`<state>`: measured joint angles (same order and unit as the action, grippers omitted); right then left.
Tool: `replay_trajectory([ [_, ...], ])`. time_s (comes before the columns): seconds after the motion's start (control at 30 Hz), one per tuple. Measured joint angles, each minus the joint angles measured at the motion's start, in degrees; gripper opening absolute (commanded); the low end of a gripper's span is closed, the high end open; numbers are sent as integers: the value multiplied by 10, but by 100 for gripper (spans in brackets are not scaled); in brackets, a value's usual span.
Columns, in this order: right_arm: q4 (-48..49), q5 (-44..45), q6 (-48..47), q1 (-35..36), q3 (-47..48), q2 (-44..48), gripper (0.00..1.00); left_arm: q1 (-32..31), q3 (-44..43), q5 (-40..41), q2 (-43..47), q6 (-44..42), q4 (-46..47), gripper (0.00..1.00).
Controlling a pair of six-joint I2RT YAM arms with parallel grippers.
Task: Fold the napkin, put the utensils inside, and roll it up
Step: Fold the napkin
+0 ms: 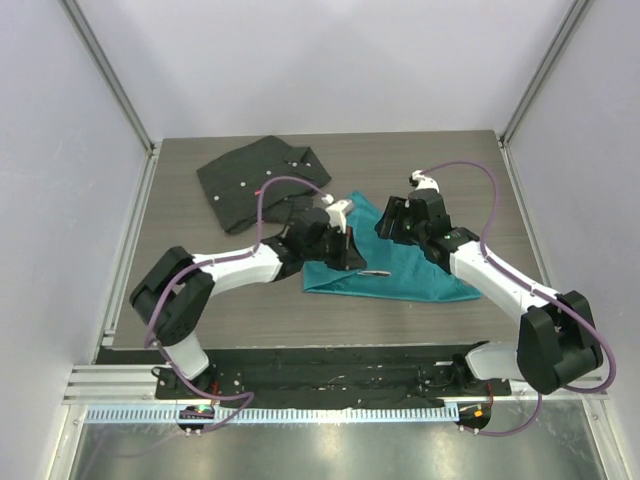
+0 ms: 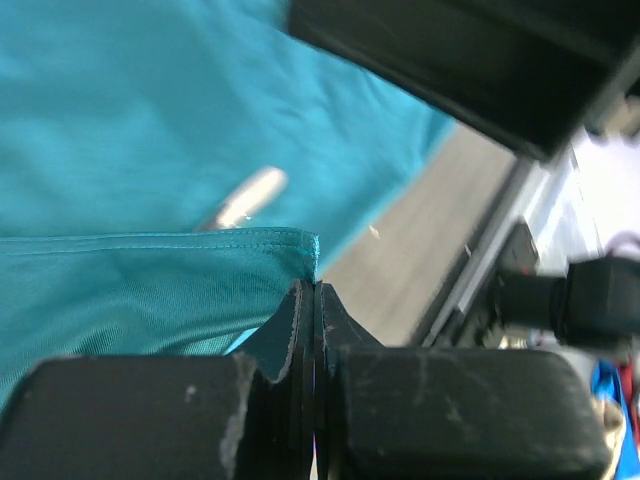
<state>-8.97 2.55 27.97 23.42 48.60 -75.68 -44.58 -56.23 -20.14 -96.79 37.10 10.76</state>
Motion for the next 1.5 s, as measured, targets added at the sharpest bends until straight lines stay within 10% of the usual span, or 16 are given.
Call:
replay_trajectory([
  [1.43, -3, -5, 14, -9, -36, 18, 61, -76, -89, -54, -143, -43, -23, 0],
  [1.5, -4, -5, 14, -9, -36, 18, 61, -76, -91, -55, -144, -42, -24, 15],
])
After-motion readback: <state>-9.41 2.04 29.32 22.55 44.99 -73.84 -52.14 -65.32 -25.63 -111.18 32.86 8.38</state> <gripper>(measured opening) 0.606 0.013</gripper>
